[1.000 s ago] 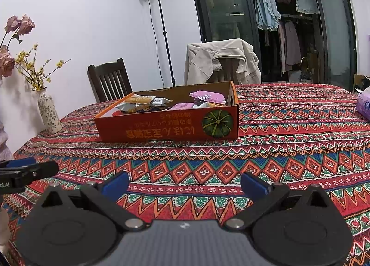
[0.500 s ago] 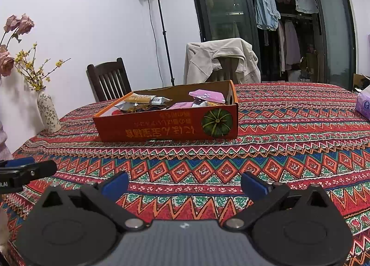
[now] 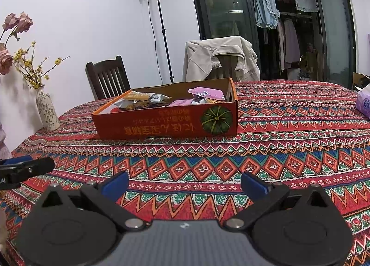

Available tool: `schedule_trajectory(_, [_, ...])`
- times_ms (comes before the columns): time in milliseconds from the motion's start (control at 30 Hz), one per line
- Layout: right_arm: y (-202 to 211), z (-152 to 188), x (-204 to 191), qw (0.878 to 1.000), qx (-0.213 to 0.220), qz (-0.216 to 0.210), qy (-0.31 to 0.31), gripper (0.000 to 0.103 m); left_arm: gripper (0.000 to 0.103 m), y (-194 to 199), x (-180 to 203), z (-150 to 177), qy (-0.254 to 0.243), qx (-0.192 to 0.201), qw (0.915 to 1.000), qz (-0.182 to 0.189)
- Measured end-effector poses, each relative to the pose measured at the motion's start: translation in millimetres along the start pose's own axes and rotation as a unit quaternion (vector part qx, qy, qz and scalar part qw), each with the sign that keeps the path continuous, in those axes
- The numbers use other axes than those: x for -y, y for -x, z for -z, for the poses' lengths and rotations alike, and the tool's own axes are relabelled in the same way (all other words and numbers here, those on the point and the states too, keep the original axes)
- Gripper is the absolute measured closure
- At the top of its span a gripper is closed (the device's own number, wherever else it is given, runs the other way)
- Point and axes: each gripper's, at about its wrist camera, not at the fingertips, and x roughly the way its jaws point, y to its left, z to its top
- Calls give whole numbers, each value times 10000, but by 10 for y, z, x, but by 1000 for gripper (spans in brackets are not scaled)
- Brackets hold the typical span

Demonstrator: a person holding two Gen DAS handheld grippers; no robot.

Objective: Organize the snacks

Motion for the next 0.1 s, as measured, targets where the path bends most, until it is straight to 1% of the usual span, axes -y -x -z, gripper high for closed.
schedule_trajectory(100, [-17,15,1,10000,-23,2,-3,0,0,-5,-10,-5,24,10,10000,25])
